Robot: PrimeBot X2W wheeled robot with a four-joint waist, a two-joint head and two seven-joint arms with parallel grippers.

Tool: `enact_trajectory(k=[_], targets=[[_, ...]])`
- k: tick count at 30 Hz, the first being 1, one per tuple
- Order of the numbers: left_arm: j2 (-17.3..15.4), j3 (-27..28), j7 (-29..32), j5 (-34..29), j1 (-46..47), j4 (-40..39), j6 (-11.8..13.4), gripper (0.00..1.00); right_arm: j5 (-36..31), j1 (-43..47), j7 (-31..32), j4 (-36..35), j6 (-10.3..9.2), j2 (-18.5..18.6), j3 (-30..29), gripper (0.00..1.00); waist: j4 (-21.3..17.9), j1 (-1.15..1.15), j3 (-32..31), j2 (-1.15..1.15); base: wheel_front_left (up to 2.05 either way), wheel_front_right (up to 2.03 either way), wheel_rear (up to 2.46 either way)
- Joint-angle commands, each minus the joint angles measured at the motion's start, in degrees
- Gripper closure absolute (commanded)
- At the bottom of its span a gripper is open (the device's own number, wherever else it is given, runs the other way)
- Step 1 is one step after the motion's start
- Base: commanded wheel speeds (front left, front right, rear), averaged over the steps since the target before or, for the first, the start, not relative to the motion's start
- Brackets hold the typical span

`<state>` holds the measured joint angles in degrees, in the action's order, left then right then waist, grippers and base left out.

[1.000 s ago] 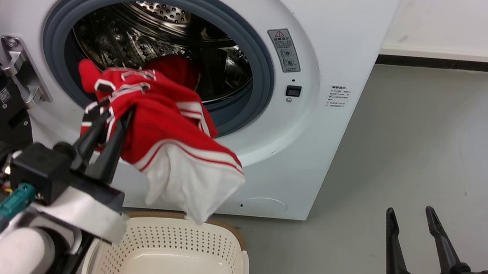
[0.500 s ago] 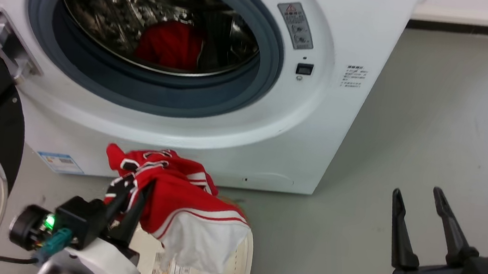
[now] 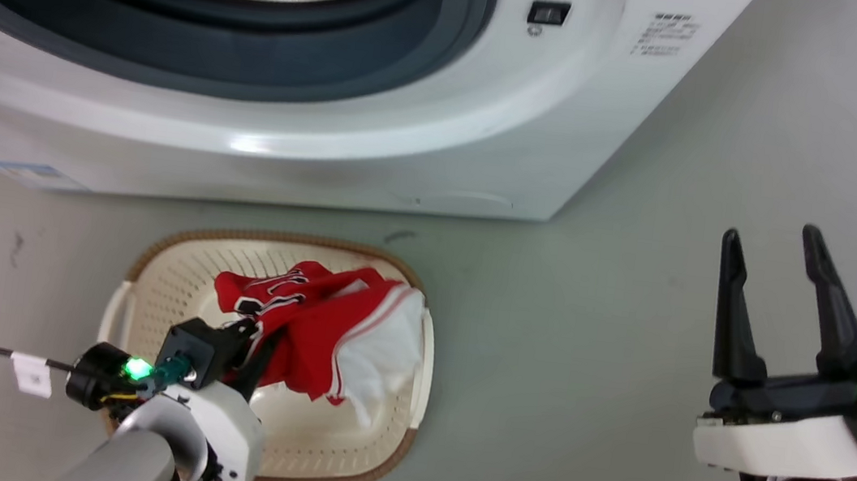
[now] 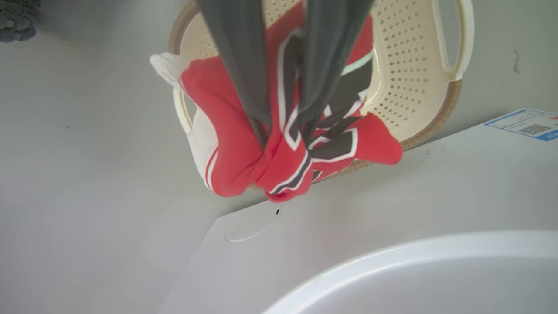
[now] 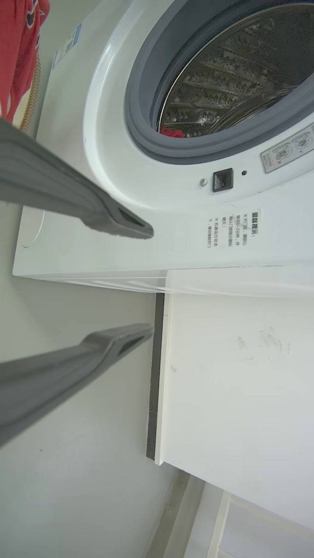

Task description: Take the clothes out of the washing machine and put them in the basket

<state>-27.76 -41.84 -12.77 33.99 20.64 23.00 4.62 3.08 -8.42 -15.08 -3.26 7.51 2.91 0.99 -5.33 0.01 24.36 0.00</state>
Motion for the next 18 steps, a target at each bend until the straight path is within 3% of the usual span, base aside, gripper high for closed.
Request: enact_trajectory(k=[1,11,18], targets=[[0.7,-0.1,-0.3,-0.5,2.3,3.2,-0.9,1.00,0.3,-1.6,-0.1,-0.4,-0.04,-0.1,0.0,0.00,-1.9,-0.01,5.2,0.00,0.00,0.00,0.00],[6.4,-3.4,-0.6,-3.4,16.6,29.0,-7.6,1.00,2.1,-6.3,-0.1,-1.7,-0.04,-0.1,-1.2,0.00,-4.1,-0.01,16.0,0.00,0.00,0.00,0.00],[9.3,-7.0,2.4,-6.2,24.6,42.4,-9.7,1.00,3.1,-8.5,-0.1,-2.1,-0.04,0.0,-1.8,0.00,-5.1,-0.01,21.8,0.00,0.00,0.00,0.00]])
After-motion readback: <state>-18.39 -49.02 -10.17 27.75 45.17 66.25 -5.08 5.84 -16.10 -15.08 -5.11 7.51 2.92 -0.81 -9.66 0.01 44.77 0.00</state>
